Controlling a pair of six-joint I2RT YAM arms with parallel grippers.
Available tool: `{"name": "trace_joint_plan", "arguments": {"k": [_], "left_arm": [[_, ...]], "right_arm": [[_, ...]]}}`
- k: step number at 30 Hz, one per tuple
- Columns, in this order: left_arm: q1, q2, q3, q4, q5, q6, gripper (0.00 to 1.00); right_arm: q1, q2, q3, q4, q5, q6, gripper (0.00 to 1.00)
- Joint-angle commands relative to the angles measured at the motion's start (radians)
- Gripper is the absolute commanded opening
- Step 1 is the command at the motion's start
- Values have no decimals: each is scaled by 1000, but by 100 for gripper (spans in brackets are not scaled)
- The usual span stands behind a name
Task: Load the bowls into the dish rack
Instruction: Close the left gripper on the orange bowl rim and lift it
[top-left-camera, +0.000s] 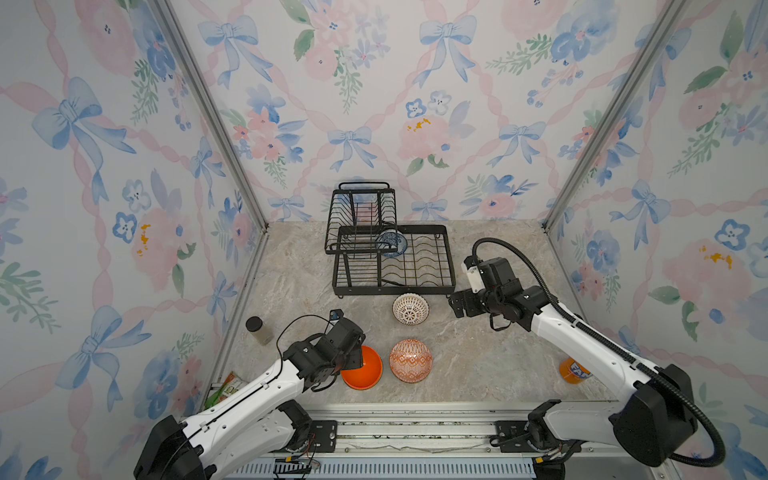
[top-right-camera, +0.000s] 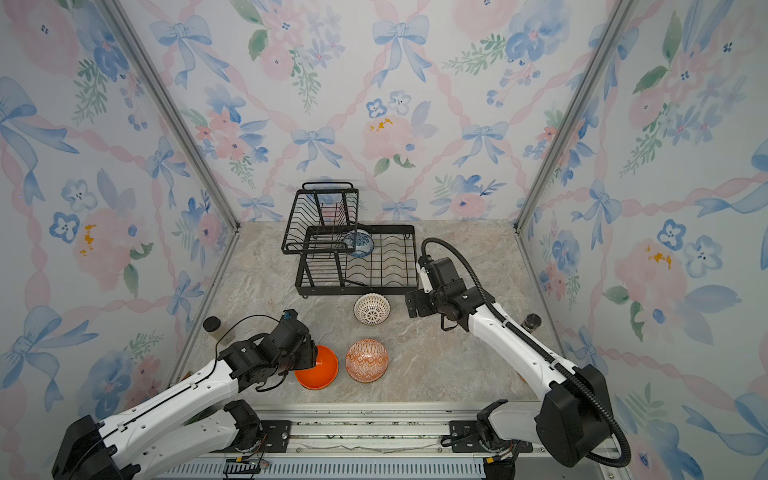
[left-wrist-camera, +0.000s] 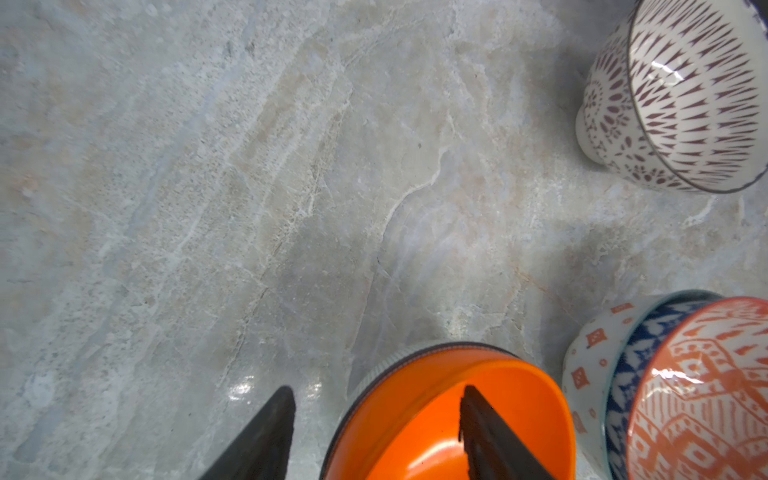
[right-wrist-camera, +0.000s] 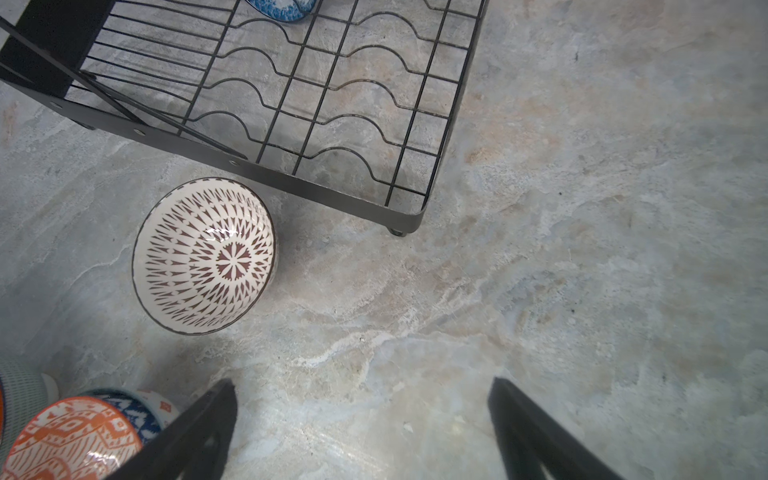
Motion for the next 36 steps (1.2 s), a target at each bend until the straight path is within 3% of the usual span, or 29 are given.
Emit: {"name": "trace_joint_plan", "arguments": {"k": [1,10,15,36], "left_arm": [[-15,1,34,-52,-25,-28,62],[-39,21,92,-115,-57,-33,41],[-54,48,100,-135,-53,-38,34],[-79,106,125,-184,-73,-49,21]], "right_arm": [[-9,-4,-16,22,-19,17,97],[-16,2,-26,44,-31,18,97],[-22,-1,-29,46,-36,17,97],[-34,11,-34,75,-63,15,97]]}}
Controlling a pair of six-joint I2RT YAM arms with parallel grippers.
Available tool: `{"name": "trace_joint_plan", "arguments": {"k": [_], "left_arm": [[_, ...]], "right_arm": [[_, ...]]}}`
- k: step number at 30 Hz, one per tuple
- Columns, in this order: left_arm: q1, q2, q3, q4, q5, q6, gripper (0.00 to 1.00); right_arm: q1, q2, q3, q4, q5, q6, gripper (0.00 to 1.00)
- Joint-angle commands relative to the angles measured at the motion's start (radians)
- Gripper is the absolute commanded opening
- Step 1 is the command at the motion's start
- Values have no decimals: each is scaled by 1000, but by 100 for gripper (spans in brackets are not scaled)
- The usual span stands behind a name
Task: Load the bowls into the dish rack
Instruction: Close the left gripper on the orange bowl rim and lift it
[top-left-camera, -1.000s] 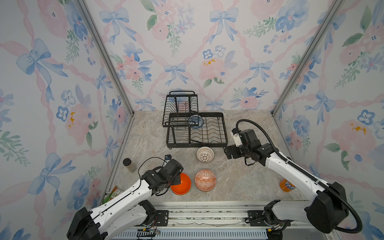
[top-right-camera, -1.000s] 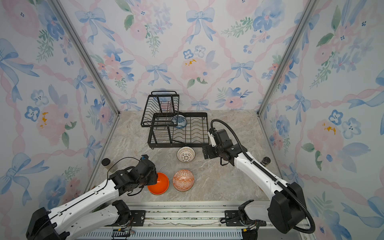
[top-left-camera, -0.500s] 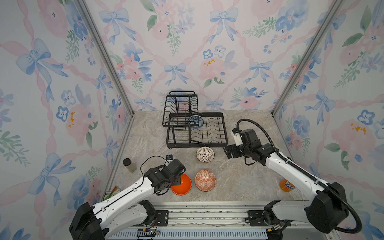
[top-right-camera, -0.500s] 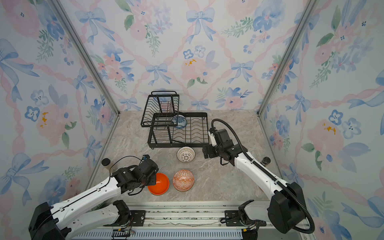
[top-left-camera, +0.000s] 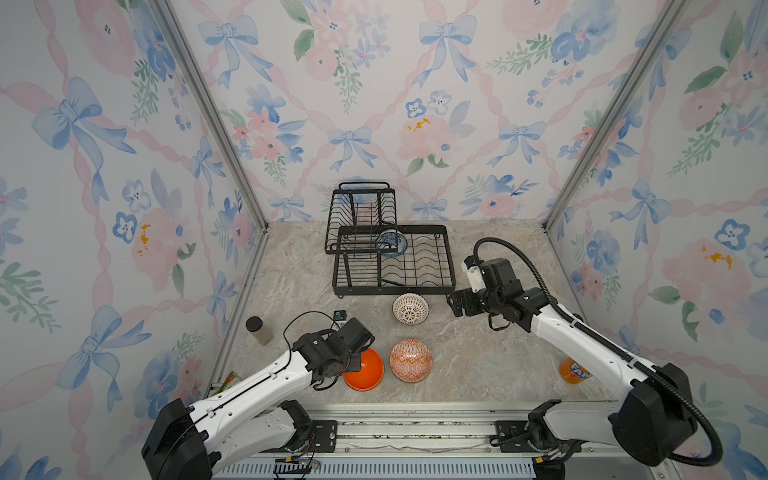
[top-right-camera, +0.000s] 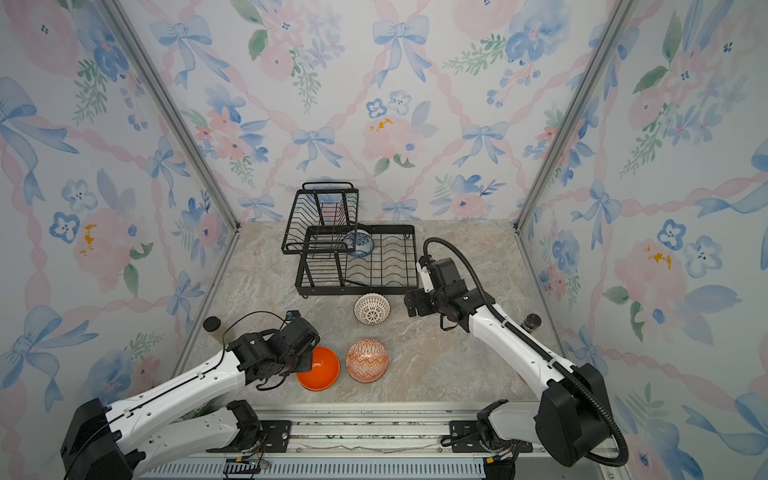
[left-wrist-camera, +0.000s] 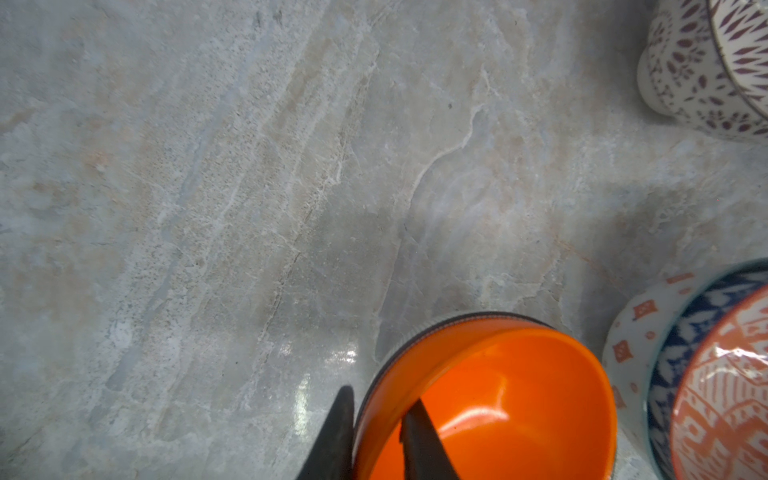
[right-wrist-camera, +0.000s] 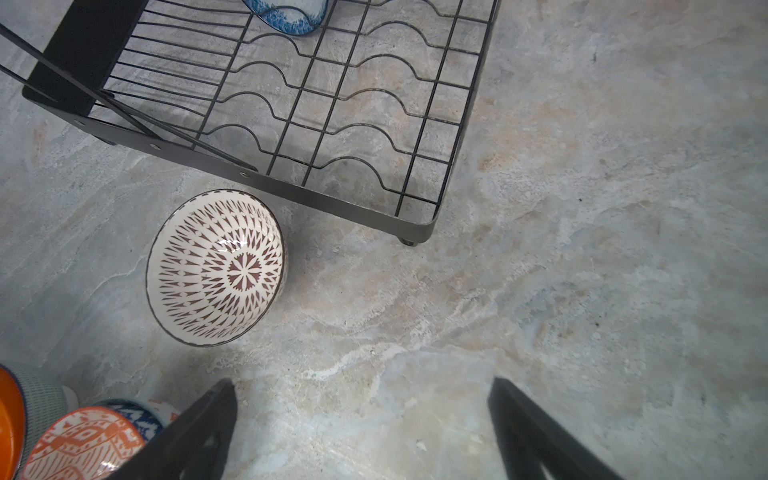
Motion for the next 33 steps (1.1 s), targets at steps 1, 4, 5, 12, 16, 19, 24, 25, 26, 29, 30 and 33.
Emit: {"name": "trace_joint_plan", "arguments": {"k": [1,4,5,12,16,19,24,25,26,29,30,33], "left_arm": [[-7,14,21,-21,-15,-7,22],[-7,22,24,-21,-19,-4,20],[-7,24,25,-21,-22,-4,20],[-7,43,55,-36,-52,12,11],[-7,52,55,-33,-59,18,8],[-7,49,96,-36,-66,24,7],[-7,44,116,-36,-69,35,0],[-7,41,119,-35,-69,36,0],[-7,39,125,-38,-70,38,0],[-7,32,142,-50,-81,44,0],[-7,29,149,-53,-84,47,0],[-7,15,168,-60,-98,57,0]], "right_arm": [[-14,8,-7,12,-16,8,97],[-17,9,-8,13,-18,6,97],[-18,10,-6,14,-19,5,97],[-24,10,-1,16,-24,2,97],[-28,8,-3,14,-23,2,97],[-28,5,-5,15,-24,2,97],[-29,3,-4,15,-26,2,97],[-28,2,-3,14,-27,1,97],[-30,1,-2,13,-27,1,97],[-29,1,1,12,-28,0,97],[-28,1,2,11,-29,0,97],[-29,-2,4,9,-30,0,97]]}}
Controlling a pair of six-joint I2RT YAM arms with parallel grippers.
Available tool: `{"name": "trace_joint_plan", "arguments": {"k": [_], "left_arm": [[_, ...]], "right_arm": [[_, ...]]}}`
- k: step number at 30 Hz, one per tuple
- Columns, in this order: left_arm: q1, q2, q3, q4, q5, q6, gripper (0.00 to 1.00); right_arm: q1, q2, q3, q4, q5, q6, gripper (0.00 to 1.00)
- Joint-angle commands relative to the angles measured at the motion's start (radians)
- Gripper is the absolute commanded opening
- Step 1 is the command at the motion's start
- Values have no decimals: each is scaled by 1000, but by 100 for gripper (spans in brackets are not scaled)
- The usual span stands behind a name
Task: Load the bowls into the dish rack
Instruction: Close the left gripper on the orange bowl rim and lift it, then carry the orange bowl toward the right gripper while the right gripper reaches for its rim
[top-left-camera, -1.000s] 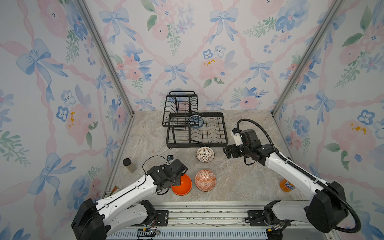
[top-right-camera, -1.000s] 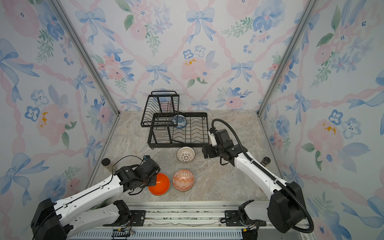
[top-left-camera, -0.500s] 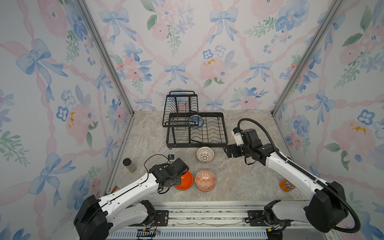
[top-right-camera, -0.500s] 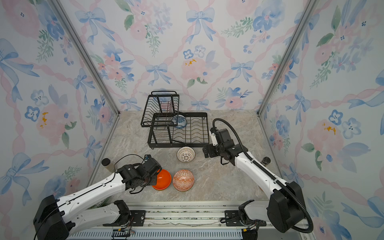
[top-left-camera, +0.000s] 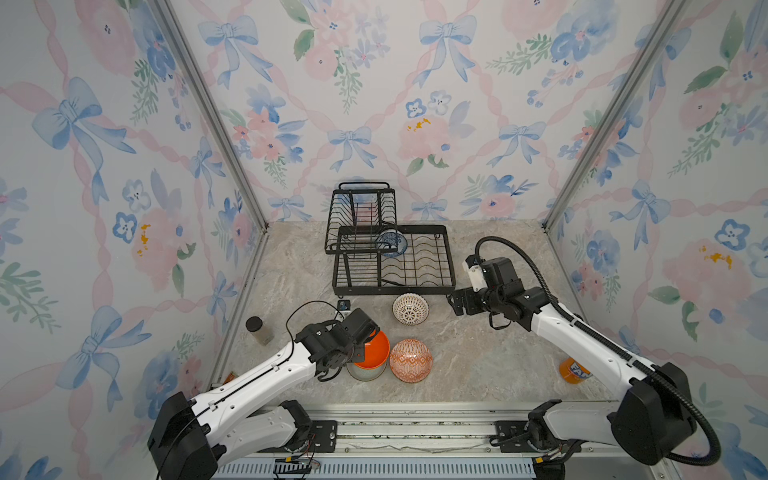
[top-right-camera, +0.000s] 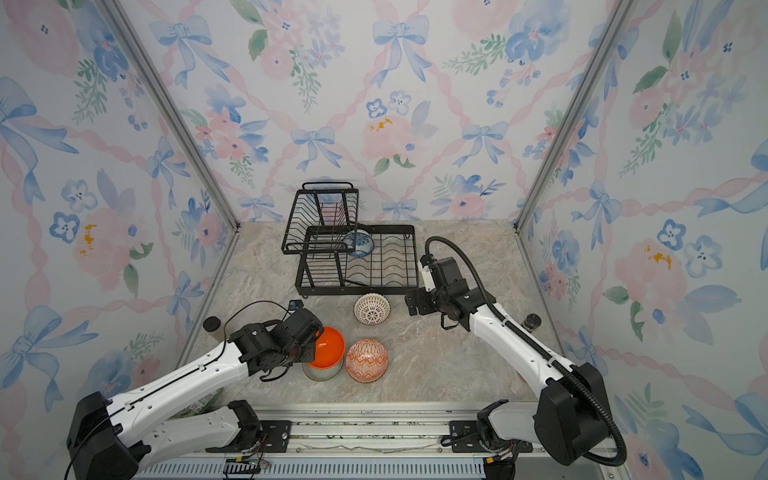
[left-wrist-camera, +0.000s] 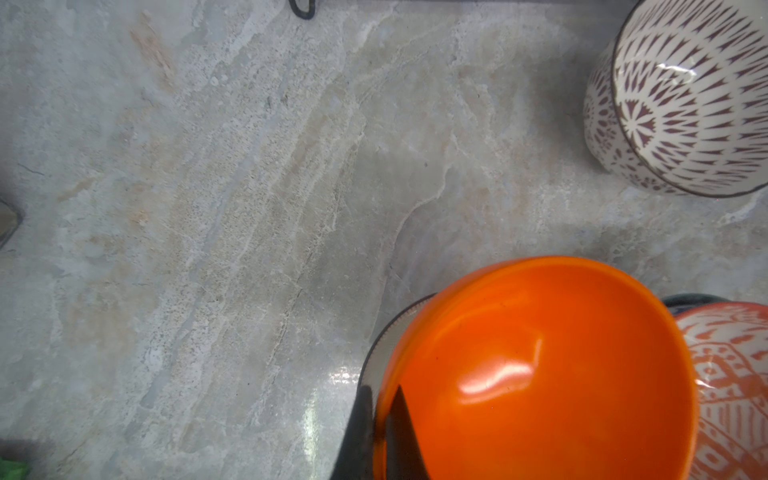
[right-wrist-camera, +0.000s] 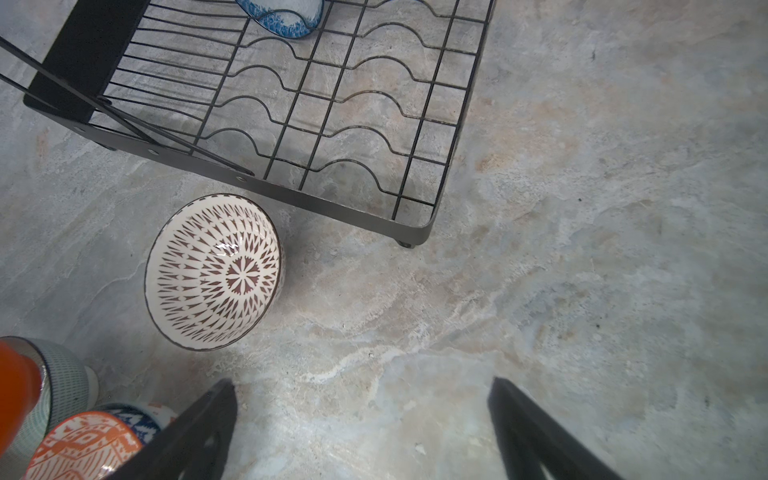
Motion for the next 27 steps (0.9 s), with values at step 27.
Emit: {"name": "trace_joint_plan", "arguments": {"k": [27], "left_arm": [[-34,58,275,301,-202,381,0]], "right_arm": [[26,-128,227,-102,-156,-6,97]]}}
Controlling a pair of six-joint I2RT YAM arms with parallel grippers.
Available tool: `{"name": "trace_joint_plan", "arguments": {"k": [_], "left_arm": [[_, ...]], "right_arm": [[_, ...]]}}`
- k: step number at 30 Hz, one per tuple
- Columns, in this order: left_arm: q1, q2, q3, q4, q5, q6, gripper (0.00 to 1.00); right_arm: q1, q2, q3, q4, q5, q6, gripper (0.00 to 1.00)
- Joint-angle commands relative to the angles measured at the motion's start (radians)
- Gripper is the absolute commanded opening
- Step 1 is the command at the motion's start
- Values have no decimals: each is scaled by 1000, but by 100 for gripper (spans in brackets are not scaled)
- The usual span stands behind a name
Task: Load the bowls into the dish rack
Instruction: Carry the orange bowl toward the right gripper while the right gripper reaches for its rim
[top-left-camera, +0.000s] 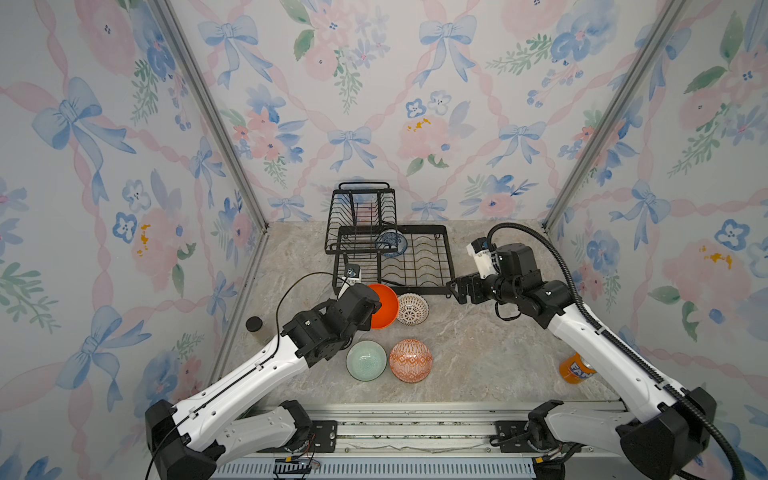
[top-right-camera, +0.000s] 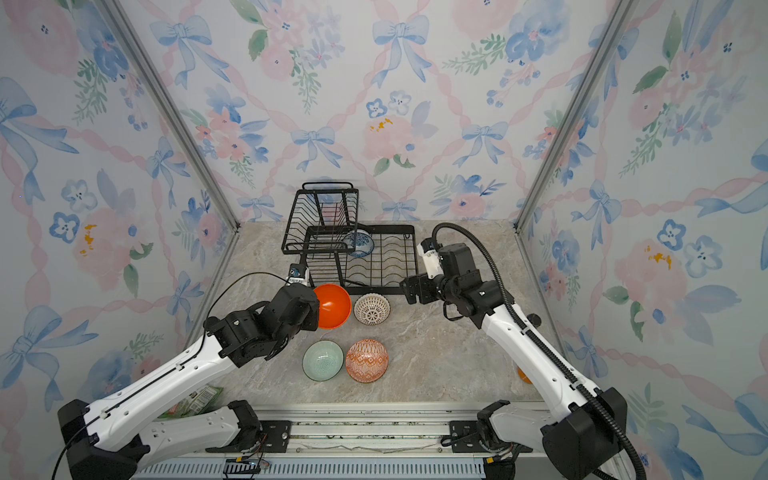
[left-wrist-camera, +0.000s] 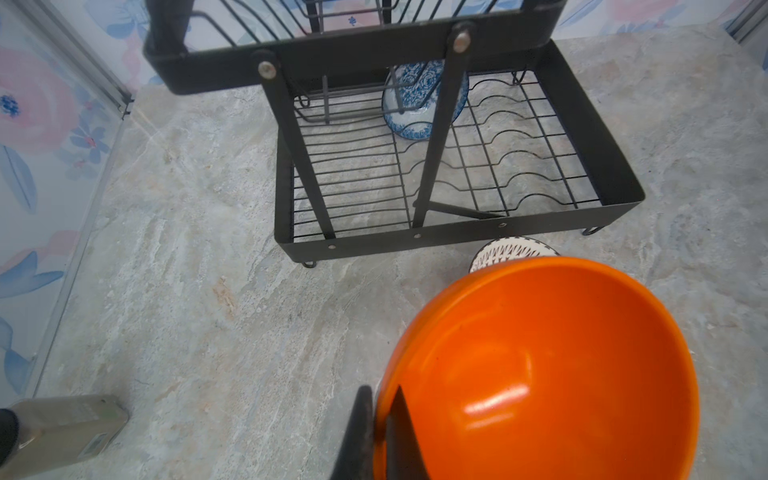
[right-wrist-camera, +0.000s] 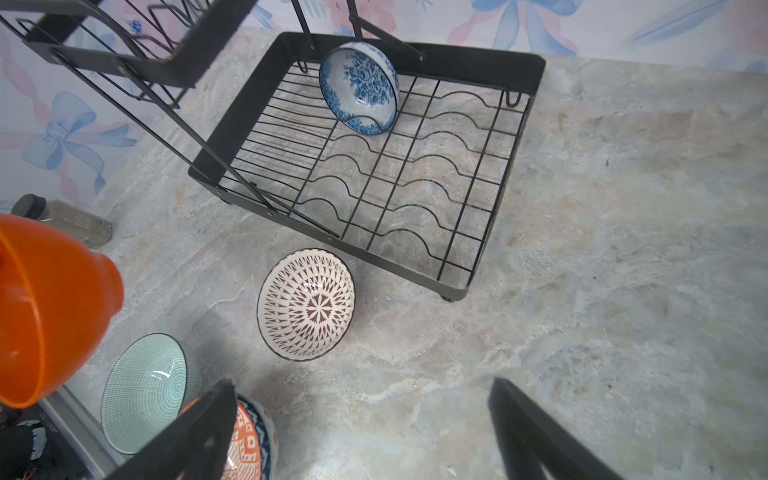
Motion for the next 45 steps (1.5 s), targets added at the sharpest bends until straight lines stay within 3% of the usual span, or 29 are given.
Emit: {"name": "trace_joint_plan", "arguments": {"k": [1,15,22,28,37,43,45], "left_arm": [[-16,50,52,135,12,90,0],[-30,299,247,362,75,273,0],[-29,372,295,396,107,308,0],[-30,395,316,421,116,323,0],[-29,408,332,432,121,334,0],[-30,410,337,434,123,336,0],[-30,408,335,434,124,337,0]], "right_arm": [[29,-38,67,-30,-28,9,97],[116,4,145,-23,-4,49,98],[115,85,207,-42,68,39,80],[113,170,280,-73,111,18,55],[113,219,314,-104,160,-2,32],[113,215,310,-103,175,-3,2],[113,210,311,-102,183,-7,0]]}}
